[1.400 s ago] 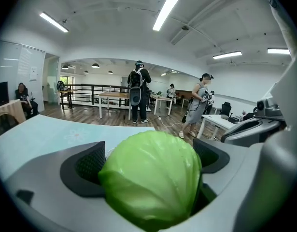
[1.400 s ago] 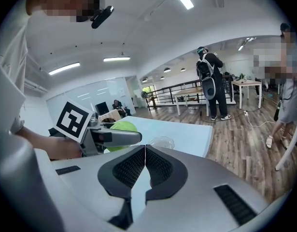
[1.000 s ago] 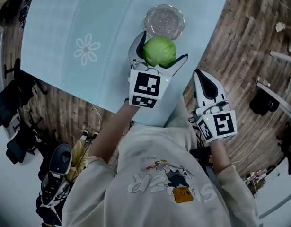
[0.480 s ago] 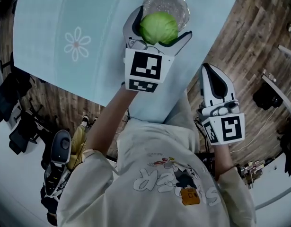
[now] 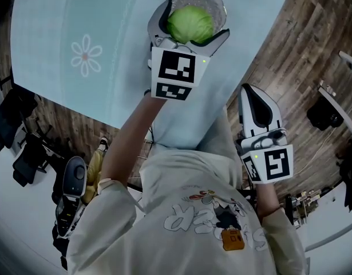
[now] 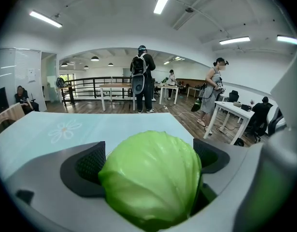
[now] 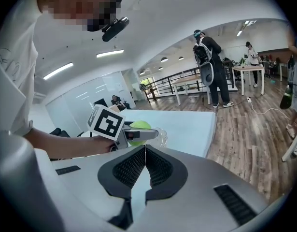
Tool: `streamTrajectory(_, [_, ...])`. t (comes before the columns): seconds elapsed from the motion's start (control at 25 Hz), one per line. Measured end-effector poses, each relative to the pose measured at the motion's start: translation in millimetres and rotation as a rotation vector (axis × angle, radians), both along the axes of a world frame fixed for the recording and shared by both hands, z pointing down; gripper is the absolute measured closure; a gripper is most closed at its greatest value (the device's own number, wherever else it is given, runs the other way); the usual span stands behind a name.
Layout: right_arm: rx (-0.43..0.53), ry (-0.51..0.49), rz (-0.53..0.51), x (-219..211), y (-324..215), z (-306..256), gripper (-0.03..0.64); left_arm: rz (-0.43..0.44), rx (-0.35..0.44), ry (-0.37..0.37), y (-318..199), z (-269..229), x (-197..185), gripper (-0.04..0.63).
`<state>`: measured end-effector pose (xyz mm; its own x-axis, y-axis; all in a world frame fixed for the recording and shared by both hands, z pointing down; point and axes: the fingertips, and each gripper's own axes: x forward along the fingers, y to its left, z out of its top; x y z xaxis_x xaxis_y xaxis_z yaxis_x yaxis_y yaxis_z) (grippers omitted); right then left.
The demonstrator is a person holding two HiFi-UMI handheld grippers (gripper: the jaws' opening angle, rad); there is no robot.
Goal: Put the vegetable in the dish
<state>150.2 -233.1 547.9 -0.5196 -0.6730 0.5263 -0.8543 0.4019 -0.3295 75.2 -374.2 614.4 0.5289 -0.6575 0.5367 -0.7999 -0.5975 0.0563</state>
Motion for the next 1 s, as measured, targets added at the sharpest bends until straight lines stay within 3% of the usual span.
streamTrajectory(0.56, [-0.026,0.002,0.041,20.0,-7.8,5.2,0.594,-0.035,-0.056,-0.037,-21.1,41.7,-0.2,0.027])
streamTrajectory(1.0, [-0.018,-0.019,0.063,21.0,-20.1,4.9,0.594,-0.023,-0.044,-0.149,-20.2,59.7,3.6,0.027])
